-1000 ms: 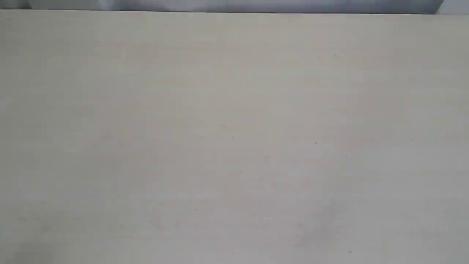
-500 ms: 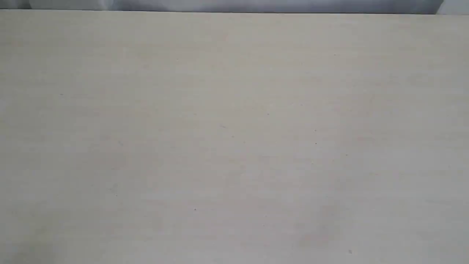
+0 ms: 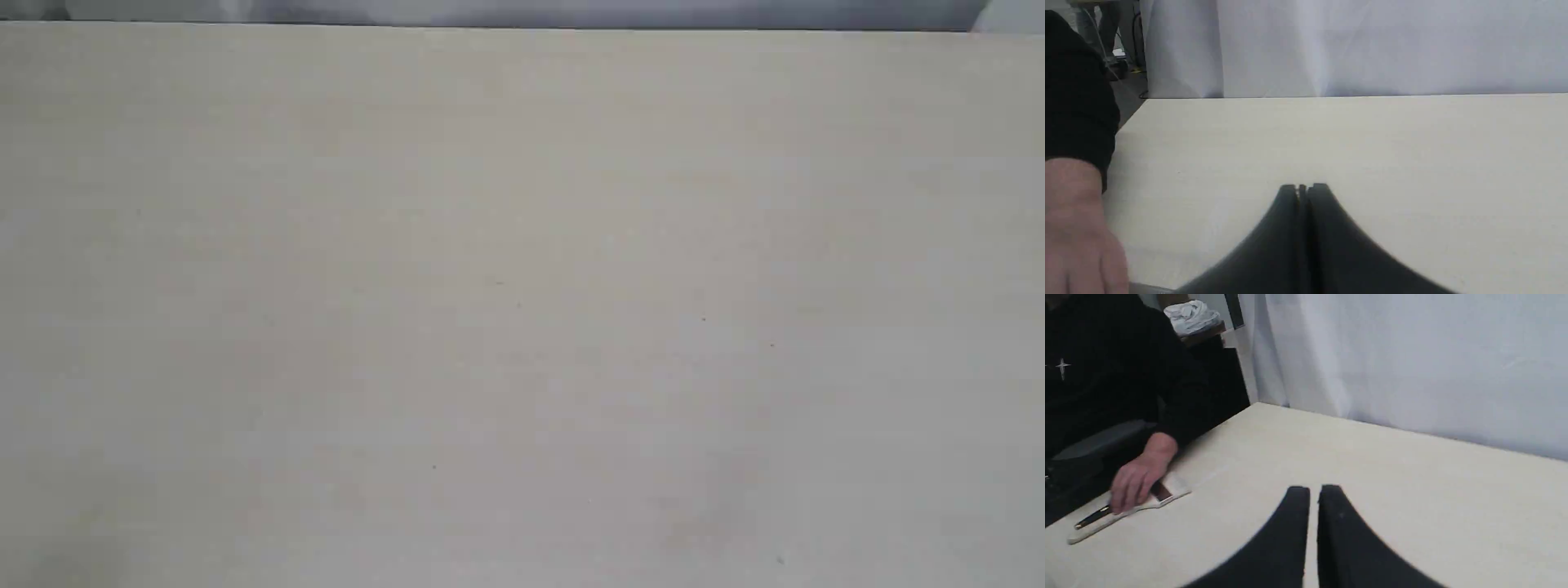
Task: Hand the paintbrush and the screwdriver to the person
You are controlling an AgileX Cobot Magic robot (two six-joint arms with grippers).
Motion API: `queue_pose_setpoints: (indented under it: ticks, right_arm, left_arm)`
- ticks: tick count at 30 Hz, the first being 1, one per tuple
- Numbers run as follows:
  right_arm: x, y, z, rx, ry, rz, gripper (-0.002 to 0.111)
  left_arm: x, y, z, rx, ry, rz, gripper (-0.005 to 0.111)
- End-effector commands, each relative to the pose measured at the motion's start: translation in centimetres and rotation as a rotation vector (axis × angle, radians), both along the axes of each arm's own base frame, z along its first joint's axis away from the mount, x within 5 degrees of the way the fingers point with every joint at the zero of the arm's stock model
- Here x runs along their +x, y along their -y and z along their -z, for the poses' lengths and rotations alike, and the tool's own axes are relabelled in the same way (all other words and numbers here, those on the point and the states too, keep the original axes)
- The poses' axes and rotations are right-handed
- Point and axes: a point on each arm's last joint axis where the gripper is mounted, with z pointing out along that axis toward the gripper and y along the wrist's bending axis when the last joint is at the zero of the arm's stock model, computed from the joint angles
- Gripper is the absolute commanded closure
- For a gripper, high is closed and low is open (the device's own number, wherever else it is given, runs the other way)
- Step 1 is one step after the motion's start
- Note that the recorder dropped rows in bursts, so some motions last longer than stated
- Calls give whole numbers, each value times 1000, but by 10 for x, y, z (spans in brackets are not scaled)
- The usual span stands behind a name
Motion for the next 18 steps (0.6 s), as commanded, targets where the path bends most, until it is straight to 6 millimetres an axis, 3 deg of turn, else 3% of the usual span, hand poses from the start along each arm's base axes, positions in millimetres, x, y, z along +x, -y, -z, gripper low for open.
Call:
queue_pose_setpoints:
  ticks: [1,8,18]
  right_arm:
    - [5,0,2,-70,111,34,104]
    - [18,-2,31,-135,149,261,104]
    - [32,20,101,-182,-82,751,104]
  left_arm:
    - [0,1,0,-2,9,9,107]
    - [0,1,0,-2,9,9,107]
    - [0,1,0,-5,6,9,107]
